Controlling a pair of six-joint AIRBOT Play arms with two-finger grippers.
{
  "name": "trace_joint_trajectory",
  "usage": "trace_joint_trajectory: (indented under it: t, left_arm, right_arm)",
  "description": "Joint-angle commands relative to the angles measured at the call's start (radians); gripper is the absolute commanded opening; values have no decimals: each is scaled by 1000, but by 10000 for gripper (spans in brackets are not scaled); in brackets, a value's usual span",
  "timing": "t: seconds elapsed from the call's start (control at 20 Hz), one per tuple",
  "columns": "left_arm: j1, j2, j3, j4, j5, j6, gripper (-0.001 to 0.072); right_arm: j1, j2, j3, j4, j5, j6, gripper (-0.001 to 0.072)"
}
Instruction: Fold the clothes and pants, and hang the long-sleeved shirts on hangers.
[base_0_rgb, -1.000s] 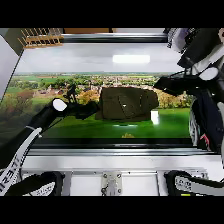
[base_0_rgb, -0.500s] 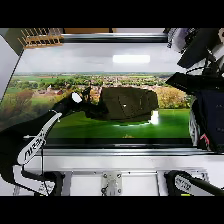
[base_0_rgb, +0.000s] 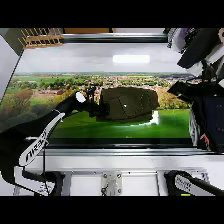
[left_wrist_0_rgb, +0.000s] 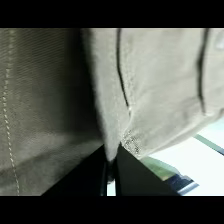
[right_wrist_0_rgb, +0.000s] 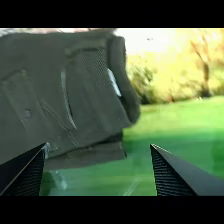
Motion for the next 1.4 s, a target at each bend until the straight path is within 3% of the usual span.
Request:
trace_joint_trajectory:
  t: [0.0, 0.05, 0.35, 0.45, 0.5, 0.6, 0.75, 0.95, 1.1, 1.35]
  left_arm:
    - [12, 53, 1, 5, 5, 23, 25]
    - [12, 63, 1, 10, 5, 23, 25]
    - [15, 68, 1, 10, -8, 26, 25]
    - [27, 68, 1, 9, -15, 26, 25]
    - [37, 68, 1, 10, -19, 26, 25]
    - [63, 68, 1, 9, -44, 26, 25]
    - [97, 72, 2, 7, -79, 26, 25]
    - [173, 219, 100, 6, -119, 26, 25]
    - [226, 396, 296, 6, -169, 26, 25]
    - [230, 689, 492, 10, -156, 26, 25]
  right_arm:
    - [-21, -28, -154, 2, -77, 73, 694]
    - [-14, -52, -199, 42, -117, 71, 694]
    - [85, -224, -257, 370, -301, -164, 694]
    - [100, -242, -256, 389, -352, -165, 693]
    - [97, -242, -255, 388, -365, -175, 657]
    - [96, -240, -245, 388, -365, -233, 325]
    - [98, -227, -222, 388, -346, -266, 44]
    - [98, -111, -56, 359, -138, -268, 43]
    - [98, 36, 154, 363, 80, -191, 43]
    - [98, 333, 282, 369, 121, -69, 43]
